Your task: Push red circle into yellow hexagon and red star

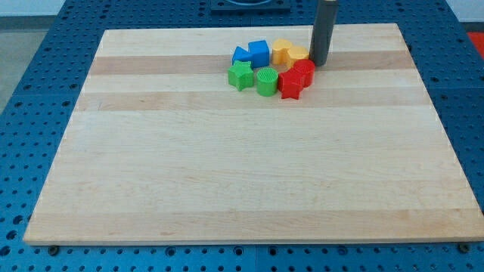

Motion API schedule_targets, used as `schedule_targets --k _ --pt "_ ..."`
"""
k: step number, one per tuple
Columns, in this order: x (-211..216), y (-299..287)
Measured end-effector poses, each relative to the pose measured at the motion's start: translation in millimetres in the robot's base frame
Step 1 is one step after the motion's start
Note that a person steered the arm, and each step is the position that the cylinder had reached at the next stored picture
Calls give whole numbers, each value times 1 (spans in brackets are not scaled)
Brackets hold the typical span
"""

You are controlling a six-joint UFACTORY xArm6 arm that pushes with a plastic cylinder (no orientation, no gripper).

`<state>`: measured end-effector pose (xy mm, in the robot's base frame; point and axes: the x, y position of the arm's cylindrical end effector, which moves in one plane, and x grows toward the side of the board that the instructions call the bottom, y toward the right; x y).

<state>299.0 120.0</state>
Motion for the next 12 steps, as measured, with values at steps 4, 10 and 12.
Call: schedule_targets --k 4,10,12 --pt "6 18" --pt "36 4" --pt "36 -4"
